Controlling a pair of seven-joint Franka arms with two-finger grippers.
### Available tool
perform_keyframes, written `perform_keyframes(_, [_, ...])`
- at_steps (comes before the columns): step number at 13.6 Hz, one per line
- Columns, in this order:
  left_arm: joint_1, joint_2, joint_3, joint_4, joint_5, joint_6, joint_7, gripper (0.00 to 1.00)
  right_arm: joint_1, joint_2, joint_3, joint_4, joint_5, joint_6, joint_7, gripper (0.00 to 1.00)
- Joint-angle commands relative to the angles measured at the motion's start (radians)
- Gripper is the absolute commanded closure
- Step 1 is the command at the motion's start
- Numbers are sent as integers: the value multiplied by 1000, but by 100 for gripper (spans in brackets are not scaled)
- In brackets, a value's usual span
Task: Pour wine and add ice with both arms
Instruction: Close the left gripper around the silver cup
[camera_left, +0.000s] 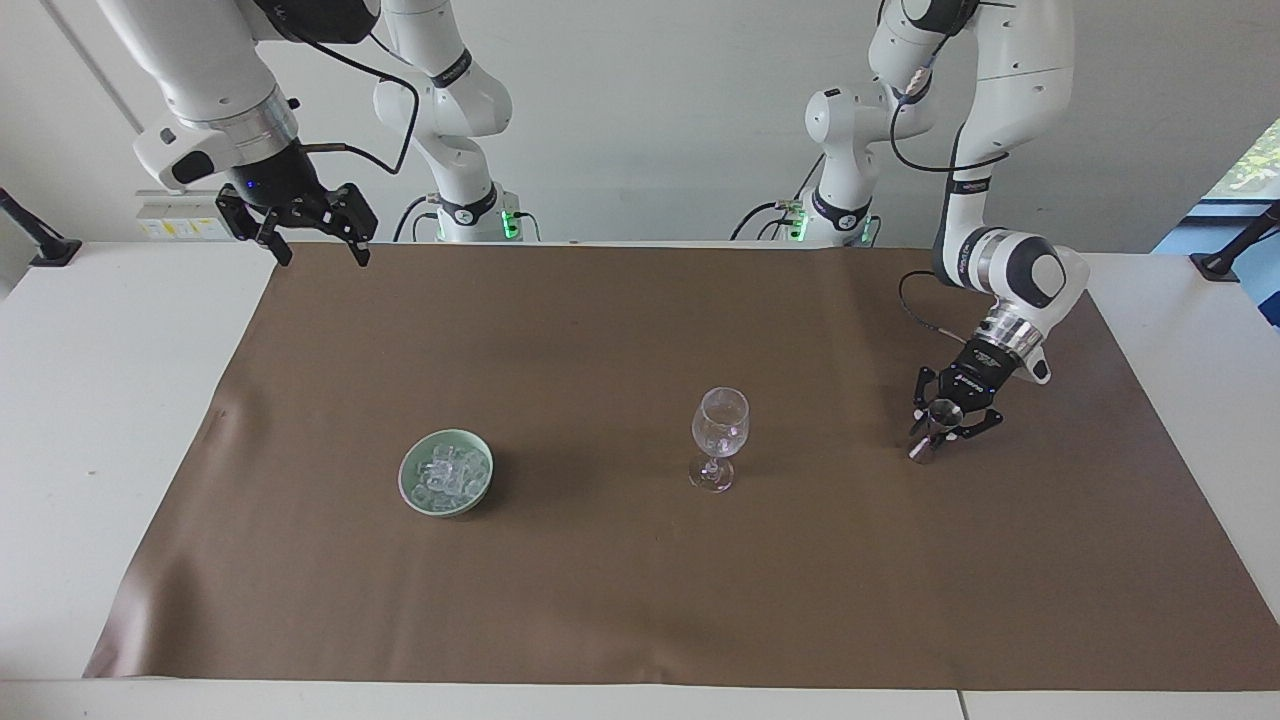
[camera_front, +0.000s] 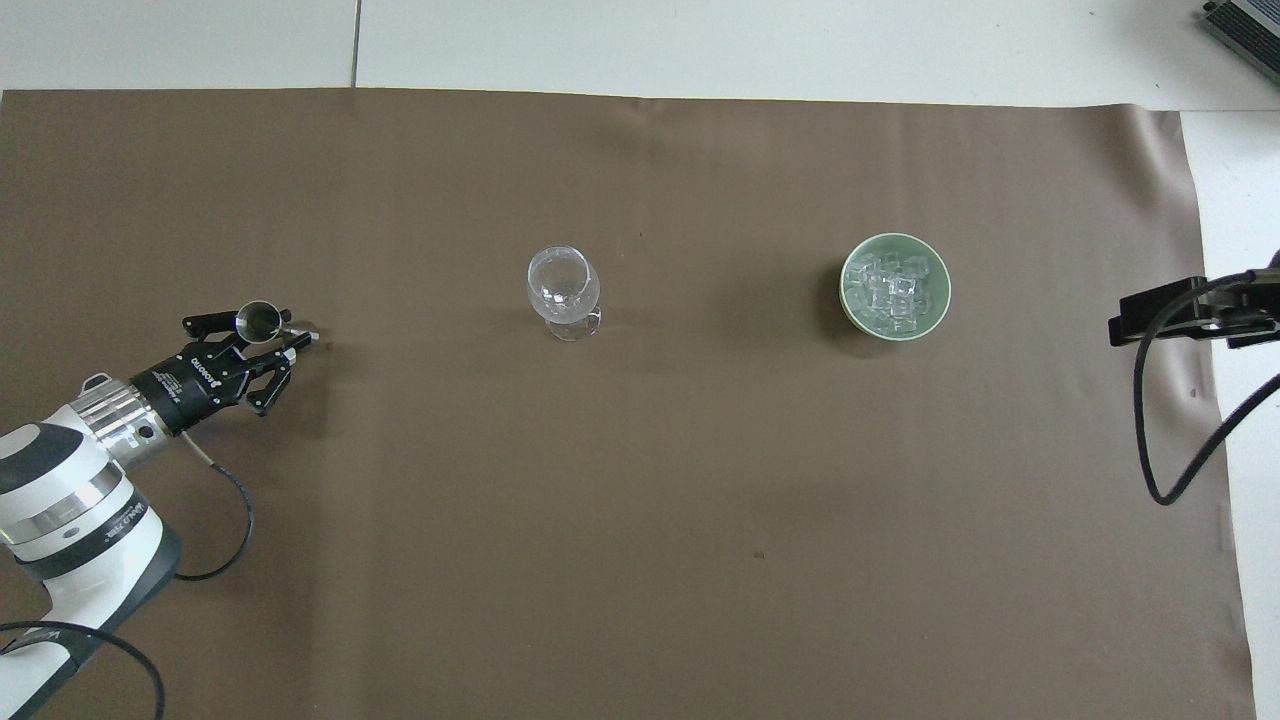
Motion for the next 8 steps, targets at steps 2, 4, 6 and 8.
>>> perform_keyframes(2, [-19, 12, 7, 11, -23, 22, 8, 71, -9, -16, 4, -20, 9, 4, -5, 0])
perform_keyframes(4, [-19, 12, 7, 11, -23, 22, 7, 74, -9, -16, 4, -20, 9, 4, -5, 0])
perform_keyframes(6, [-19, 12, 7, 11, -23, 22, 5, 81, -9, -16, 4, -20, 9, 4, -5, 0])
perform_keyframes(8, [-20, 12, 7, 13, -23, 22, 4, 89, -9, -16, 4, -20, 9, 4, -5, 0])
